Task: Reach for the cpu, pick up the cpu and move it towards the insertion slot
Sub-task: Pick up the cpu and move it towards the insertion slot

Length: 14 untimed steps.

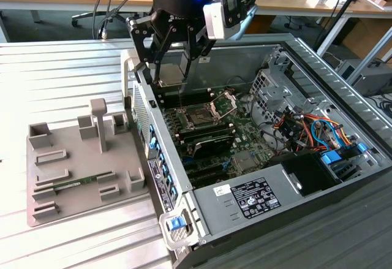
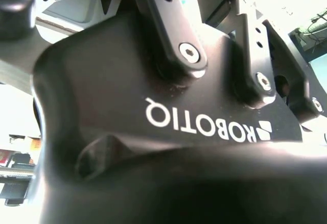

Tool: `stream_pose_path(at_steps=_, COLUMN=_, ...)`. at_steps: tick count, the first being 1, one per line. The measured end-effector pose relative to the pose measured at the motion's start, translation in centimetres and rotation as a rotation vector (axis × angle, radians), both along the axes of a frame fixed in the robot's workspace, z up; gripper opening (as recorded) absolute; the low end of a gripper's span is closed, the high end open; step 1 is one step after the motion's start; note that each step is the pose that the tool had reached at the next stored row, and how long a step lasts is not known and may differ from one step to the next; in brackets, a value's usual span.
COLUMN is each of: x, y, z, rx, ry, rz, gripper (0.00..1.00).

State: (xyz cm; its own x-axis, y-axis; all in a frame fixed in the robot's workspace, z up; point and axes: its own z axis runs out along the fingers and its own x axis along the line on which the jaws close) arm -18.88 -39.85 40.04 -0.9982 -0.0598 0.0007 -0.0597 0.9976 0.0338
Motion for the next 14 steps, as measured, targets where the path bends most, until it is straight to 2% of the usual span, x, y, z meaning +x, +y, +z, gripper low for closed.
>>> stream_pose_path(at_steps=14, x=0.89, y=0.0, z=0.0, rx=0.0, ry=0.0, rz=0.0, gripper=0.55)
